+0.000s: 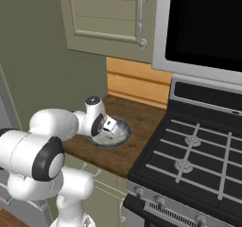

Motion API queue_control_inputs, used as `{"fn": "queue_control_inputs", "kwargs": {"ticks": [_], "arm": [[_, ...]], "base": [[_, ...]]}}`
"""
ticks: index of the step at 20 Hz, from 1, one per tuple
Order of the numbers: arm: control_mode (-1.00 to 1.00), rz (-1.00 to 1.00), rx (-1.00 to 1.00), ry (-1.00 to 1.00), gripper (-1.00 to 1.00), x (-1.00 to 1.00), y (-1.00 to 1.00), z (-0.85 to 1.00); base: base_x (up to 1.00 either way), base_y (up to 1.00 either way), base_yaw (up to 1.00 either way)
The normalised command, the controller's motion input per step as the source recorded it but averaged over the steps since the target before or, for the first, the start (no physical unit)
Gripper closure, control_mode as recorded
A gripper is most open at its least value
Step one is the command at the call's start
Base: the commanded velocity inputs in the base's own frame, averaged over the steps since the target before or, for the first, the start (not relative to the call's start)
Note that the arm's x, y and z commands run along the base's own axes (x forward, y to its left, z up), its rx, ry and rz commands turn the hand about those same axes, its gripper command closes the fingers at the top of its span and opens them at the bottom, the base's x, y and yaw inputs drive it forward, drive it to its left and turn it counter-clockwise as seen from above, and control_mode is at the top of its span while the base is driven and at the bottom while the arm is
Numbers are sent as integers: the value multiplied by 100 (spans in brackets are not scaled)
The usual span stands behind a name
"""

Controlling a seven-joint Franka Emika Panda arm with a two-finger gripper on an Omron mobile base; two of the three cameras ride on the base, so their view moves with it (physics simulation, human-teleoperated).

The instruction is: Grab a lemon wedge from the fridge and one ice cube from the ice bowl, and put them in the glass of lemonade.

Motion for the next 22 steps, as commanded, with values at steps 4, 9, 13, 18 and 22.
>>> {"fn": "queue_control_inputs", "kwargs": {"ticks": [4, 9, 13, 18, 22], "arm": [[-100, 0, 0, 0, -100, 23, 0, -22], [-100, 0, 0, 0, -100, 28, -1, -23], [-100, 0, 0, 0, -100, 30, -4, -21], [-100, 0, 0, 0, -100, 30, -8, -18], [-100, 0, 0, 0, -100, 10, -6, -29]], "base": [[0, 0, 0], [0, 0, 0], [0, 0, 0], [0, 0, 0], [0, 0, 0]]}}
